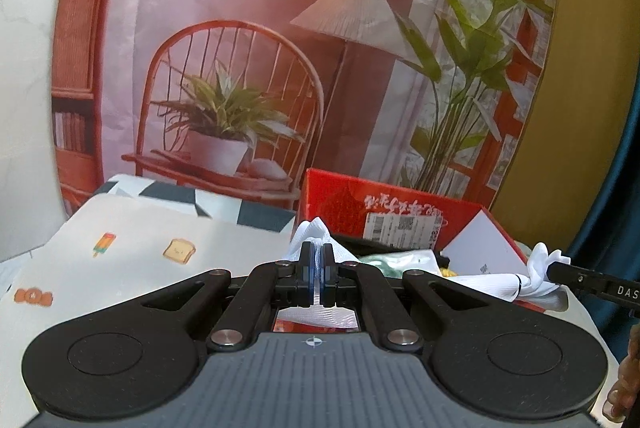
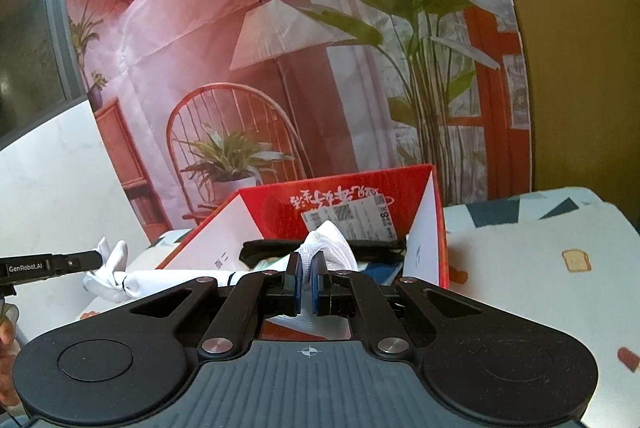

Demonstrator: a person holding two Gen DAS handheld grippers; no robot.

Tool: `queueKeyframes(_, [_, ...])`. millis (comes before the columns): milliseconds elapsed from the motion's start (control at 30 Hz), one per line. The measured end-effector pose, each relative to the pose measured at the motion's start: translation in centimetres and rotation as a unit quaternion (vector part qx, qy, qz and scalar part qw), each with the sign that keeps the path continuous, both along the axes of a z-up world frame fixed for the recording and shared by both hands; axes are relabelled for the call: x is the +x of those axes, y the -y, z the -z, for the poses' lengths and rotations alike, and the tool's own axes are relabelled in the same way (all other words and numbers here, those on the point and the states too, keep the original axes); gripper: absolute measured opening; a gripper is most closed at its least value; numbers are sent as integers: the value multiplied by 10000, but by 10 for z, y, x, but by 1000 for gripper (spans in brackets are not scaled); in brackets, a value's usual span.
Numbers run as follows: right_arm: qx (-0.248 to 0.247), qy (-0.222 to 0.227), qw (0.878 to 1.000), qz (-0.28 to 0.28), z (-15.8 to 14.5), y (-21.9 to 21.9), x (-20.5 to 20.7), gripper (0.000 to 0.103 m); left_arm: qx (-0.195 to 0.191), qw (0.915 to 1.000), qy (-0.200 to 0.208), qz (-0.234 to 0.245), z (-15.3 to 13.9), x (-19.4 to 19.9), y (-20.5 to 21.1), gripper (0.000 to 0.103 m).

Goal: Organize soft objects
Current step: 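Carry the white sock over the red box and lower it inside, then open both tools and withdraw from the red box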

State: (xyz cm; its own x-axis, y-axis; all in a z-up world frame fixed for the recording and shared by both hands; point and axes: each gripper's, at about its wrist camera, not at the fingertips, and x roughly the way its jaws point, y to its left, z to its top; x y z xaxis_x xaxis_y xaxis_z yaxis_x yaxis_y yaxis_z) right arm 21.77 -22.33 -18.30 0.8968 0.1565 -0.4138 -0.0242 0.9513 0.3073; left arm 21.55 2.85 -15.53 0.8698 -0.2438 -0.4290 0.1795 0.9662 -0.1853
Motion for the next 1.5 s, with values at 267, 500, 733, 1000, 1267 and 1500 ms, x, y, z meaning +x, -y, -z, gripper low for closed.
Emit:
queueKeyframes(267, [-482,177,9986,85,-17,11,32,4,521,9977,241,371,-13,48,35,3])
queueKeyframes(500, [-1009,-149,9948,65,-6,18,57,4,782,9936,-290,767,11,83,69,3])
queueKeyframes(733, [-1084,-554,9925,-123,15,16,62,4,1024,9856,-843,1053,37,88,79,3])
queueKeyframes(1000, [-1106,-766,9901,-397,25,2,69,4,1176,9792,-1176,1161,44,95,82,3])
queueKeyframes(1267, [-1041,-881,9899,-383,29,0,72,6,1158,9774,-1272,1228,45,99,81,6])
queueKeyframes(1500, [-625,-653,9958,-131,24,8,58,22,1137,9835,-836,1134,27,85,74,58])
